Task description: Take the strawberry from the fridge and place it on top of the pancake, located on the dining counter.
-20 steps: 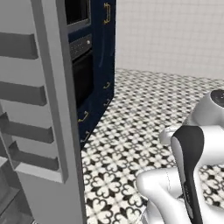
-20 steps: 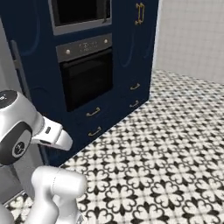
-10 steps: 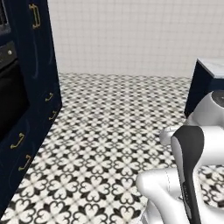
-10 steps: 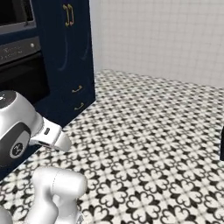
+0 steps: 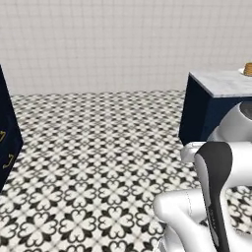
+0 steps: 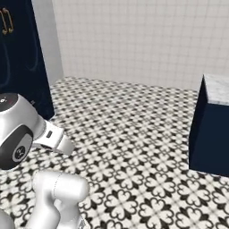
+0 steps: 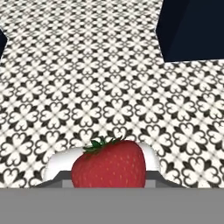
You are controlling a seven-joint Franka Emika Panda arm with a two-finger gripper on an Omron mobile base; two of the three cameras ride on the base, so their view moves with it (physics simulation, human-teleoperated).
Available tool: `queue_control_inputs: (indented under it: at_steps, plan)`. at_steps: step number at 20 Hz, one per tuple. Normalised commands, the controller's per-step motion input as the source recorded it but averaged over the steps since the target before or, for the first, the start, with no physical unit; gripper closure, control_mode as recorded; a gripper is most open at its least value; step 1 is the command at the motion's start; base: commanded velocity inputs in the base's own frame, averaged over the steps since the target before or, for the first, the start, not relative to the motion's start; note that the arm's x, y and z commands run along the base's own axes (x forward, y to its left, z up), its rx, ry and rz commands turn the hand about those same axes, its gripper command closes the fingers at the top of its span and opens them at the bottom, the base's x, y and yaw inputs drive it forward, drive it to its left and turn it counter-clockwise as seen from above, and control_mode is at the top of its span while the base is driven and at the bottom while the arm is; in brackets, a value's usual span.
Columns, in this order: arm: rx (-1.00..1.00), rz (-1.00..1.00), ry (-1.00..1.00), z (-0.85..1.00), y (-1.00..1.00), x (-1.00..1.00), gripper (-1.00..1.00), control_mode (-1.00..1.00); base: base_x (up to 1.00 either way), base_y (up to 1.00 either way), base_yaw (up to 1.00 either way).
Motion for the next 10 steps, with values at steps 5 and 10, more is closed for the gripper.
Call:
queue_control_inputs:
  at_steps: [5,10]
  plan:
    - [0.0,0.0,0.0,0.0,0.0,0.0,1.0,1.0,1.0,0.24,-0.31]
    - [0.0,0.0,0.0,0.0,0.0,0.0,1.0,1.0,1.0,0.34,-0.34]
